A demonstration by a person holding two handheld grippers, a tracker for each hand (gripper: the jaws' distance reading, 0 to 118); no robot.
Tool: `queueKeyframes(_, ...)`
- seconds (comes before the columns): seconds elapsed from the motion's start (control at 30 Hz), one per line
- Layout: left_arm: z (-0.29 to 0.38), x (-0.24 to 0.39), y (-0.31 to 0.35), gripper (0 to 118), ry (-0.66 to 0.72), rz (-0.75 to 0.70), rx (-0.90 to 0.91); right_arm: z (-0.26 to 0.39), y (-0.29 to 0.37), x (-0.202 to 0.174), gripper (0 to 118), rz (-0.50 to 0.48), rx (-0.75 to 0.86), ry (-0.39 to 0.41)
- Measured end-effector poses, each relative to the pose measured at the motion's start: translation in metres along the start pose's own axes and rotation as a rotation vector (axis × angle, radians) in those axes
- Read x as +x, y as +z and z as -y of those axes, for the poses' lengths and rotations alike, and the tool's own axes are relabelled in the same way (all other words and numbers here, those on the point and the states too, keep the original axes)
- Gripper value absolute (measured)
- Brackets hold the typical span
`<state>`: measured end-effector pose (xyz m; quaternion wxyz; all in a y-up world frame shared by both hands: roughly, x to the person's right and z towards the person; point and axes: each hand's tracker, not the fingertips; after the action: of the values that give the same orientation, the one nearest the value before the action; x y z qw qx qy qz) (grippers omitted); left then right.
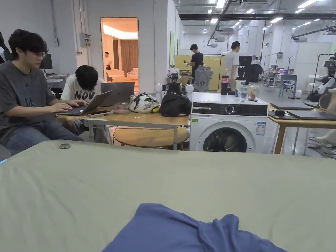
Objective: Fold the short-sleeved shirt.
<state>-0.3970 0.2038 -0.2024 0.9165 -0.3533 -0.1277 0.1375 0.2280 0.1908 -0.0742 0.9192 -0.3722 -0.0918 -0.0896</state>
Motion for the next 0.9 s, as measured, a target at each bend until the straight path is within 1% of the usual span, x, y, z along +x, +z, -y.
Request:
queueKeyframes(0.03, 0.002, 0.000, 0.001, 0, -0.009, -0.016, 0.010, 0.003, 0.002, 0.001, 5, 0.001, 0.000, 0.002)
queueKeyframes(0.07, 0.005, -0.001, 0.002, 0, -0.010, -0.015, 0.009, 0.005, 0.001, 0.001, 13, 0.004, 0.003, -0.002)
queueKeyframes(0.1, 0.005, -0.001, 0.000, 10, -0.009, -0.019, 0.003, 0.007, 0.001, 0.003, 28, 0.002, 0.007, -0.005)
queueKeyframes(0.13, 0.005, 0.000, -0.003, 33, -0.012, -0.017, -0.021, 0.010, 0.000, 0.004, 48, 0.012, 0.017, 0.000)
queueKeyframes(0.17, 0.008, 0.002, -0.003, 71, -0.023, -0.024, -0.009, 0.012, 0.003, 0.002, 68, 0.040, 0.027, 0.020)
queueKeyframes(0.2, 0.009, 0.006, 0.001, 87, -0.046, -0.044, 0.014, 0.014, 0.004, 0.003, 70, 0.047, 0.034, 0.029)
queueKeyframes(0.23, 0.008, 0.010, 0.003, 89, -0.066, -0.017, 0.027, 0.014, 0.008, 0.005, 70, 0.045, 0.049, 0.030)
queueKeyframes(0.3, 0.002, 0.022, 0.011, 89, -0.076, 0.043, 0.092, 0.011, 0.021, 0.005, 70, 0.018, 0.141, 0.027)
queueKeyframes(0.33, -0.005, 0.019, 0.011, 89, -0.092, 0.058, 0.128, 0.004, 0.027, 0.001, 70, 0.016, 0.175, 0.030)
queueKeyframes(0.4, -0.019, 0.042, 0.017, 89, -0.147, 0.053, 0.206, -0.013, 0.036, -0.013, 70, 0.011, 0.245, 0.059)
queueKeyframes(0.43, -0.027, 0.057, 0.020, 89, -0.194, 0.027, 0.244, -0.023, 0.041, -0.024, 70, -0.005, 0.291, 0.083)
queueKeyframes(0.5, -0.039, 0.084, 0.024, 89, -0.266, 0.052, 0.340, -0.042, 0.046, -0.044, 70, -0.047, 0.371, 0.115)
queueKeyframes(0.57, -0.051, 0.112, 0.025, 89, -0.321, 0.044, 0.406, -0.060, 0.047, -0.068, 70, -0.089, 0.452, 0.146)
queueKeyframes(0.6, -0.050, 0.133, 0.031, 89, -0.334, 0.033, 0.443, -0.068, 0.046, -0.078, 70, -0.087, 0.481, 0.164)
queueKeyframes(0.63, -0.054, 0.146, 0.033, 88, -0.351, 0.029, 0.483, -0.077, 0.044, -0.088, 67, -0.077, 0.500, 0.180)
queueKeyframes(0.67, -0.057, 0.154, 0.033, 83, -0.351, 0.047, 0.493, -0.085, 0.041, -0.098, 56, -0.074, 0.511, 0.185)
queueKeyframes(0.7, -0.059, 0.159, 0.033, 73, -0.350, 0.061, 0.503, -0.091, 0.038, -0.104, 42, -0.076, 0.518, 0.187)
queueKeyframes(0.73, -0.058, 0.164, 0.033, 53, -0.351, 0.075, 0.514, -0.095, 0.034, -0.110, 24, -0.086, 0.525, 0.183)
queueKeyframes(0.77, -0.059, 0.167, 0.033, 12, -0.350, 0.084, 0.528, -0.098, 0.031, -0.114, 3, -0.093, 0.526, 0.173)
queueKeyframes(0.8, -0.060, 0.170, 0.031, 0, -0.344, 0.080, 0.519, -0.100, 0.027, -0.118, 0, -0.093, 0.524, 0.168)
queueKeyframes(0.87, -0.060, 0.172, 0.028, 0, -0.339, 0.094, 0.535, -0.100, 0.021, -0.124, 0, -0.074, 0.514, 0.171)
queueKeyframes(0.9, -0.060, 0.169, 0.027, 0, -0.332, 0.101, 0.503, -0.098, 0.019, -0.126, 0, -0.064, 0.514, 0.172)
